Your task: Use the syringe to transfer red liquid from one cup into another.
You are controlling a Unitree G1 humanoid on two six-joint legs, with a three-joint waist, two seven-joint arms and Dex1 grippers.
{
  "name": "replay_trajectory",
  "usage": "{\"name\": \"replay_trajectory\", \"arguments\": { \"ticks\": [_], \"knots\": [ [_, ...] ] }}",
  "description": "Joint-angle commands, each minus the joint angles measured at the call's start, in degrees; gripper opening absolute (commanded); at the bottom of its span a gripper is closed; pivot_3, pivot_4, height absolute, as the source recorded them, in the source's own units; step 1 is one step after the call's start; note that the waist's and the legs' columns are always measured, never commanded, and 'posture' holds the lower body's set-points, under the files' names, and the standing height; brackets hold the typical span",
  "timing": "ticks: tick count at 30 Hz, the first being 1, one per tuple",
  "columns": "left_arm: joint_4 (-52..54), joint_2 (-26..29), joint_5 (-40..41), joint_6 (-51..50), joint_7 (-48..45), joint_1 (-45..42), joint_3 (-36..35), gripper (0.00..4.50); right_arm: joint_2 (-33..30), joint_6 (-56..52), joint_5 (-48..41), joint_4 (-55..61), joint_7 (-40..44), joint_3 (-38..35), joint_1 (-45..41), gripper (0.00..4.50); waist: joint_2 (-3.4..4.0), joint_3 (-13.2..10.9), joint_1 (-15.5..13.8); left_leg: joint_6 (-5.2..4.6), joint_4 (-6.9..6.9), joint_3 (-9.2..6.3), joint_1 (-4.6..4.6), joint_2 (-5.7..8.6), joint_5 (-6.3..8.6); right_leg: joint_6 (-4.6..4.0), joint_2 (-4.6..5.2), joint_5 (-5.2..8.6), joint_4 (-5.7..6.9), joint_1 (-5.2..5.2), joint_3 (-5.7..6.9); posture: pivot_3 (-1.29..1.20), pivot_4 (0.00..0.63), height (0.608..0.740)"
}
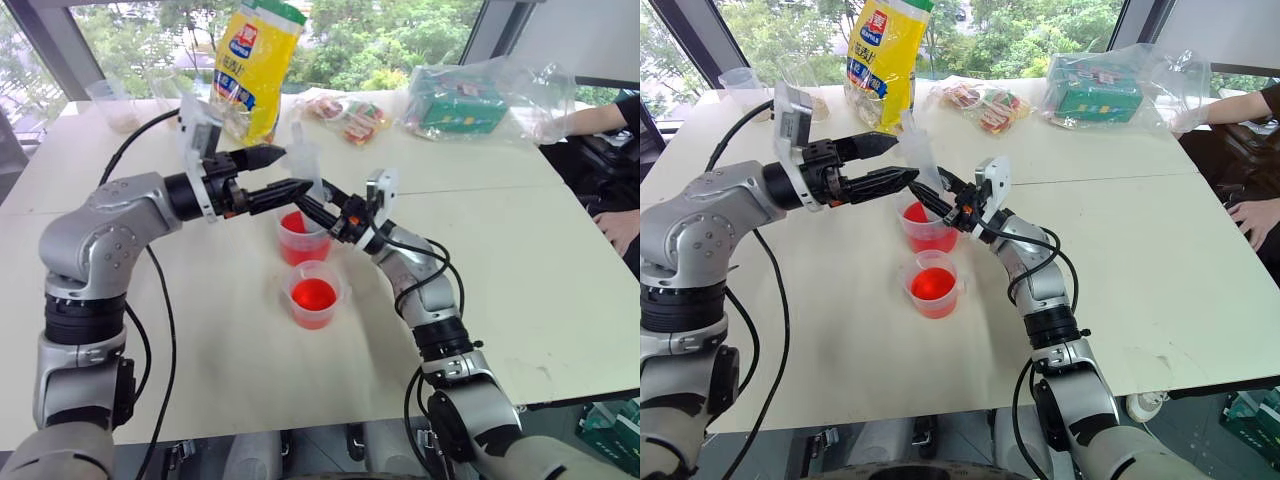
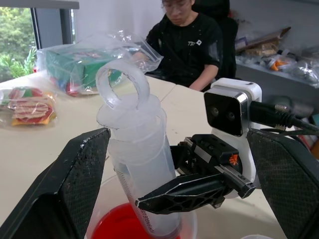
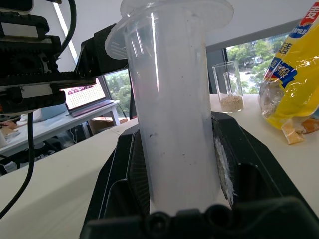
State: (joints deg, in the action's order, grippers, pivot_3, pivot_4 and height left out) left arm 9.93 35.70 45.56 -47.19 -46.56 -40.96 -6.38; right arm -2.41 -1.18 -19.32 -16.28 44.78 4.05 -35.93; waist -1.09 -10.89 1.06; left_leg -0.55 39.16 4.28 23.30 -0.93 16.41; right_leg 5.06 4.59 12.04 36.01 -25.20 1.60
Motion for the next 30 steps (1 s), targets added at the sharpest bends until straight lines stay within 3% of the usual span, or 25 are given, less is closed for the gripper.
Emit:
{"name": "replay_trajectory", "arguments": {
  "ticks": [1, 9, 30],
  "knots": [
    [2.0, 2.8, 1.7, 0.4, -2.3, -2.5, -3.1, 4.5, 0.4, -0.9, 0.0, 1.5, 2.1, 2.2, -0.1, 1.39, 0.0, 0.0, 0.1, 0.0, 0.0, 0.0, 0.0, 0.0, 0.0, 0.0, 0.0, 0.0, 0.0, 0.0, 0.0, 0.0, 0.15, 0.74],
    [2.2, 6.4, 3.6, -0.8, -4.8, -2.0, -4.7, 4.5, 0.8, -1.6, -0.4, 1.0, 1.5, 1.1, -0.9, 1.39, 0.0, 0.0, 0.1, 0.0, 0.0, 0.0, 0.0, -0.01, 0.0, -0.01, 0.0, 0.0, 0.0, -0.02, 0.0, 0.0, 0.15, 0.74],
    [0.1, 2.1, 0.8, 1.6, -4.4, -3.5, -1.3, 4.5, 0.6, -2.8, -0.2, 1.9, 1.5, 1.3, -1.2, 1.39, 0.0, 0.0, 0.1, 0.0, 0.0, 0.01, -0.01, -0.01, 0.0, -0.01, -0.02, 0.0, 0.01, 0.0, -0.01, 0.0, 0.15, 0.74]
  ]
}}
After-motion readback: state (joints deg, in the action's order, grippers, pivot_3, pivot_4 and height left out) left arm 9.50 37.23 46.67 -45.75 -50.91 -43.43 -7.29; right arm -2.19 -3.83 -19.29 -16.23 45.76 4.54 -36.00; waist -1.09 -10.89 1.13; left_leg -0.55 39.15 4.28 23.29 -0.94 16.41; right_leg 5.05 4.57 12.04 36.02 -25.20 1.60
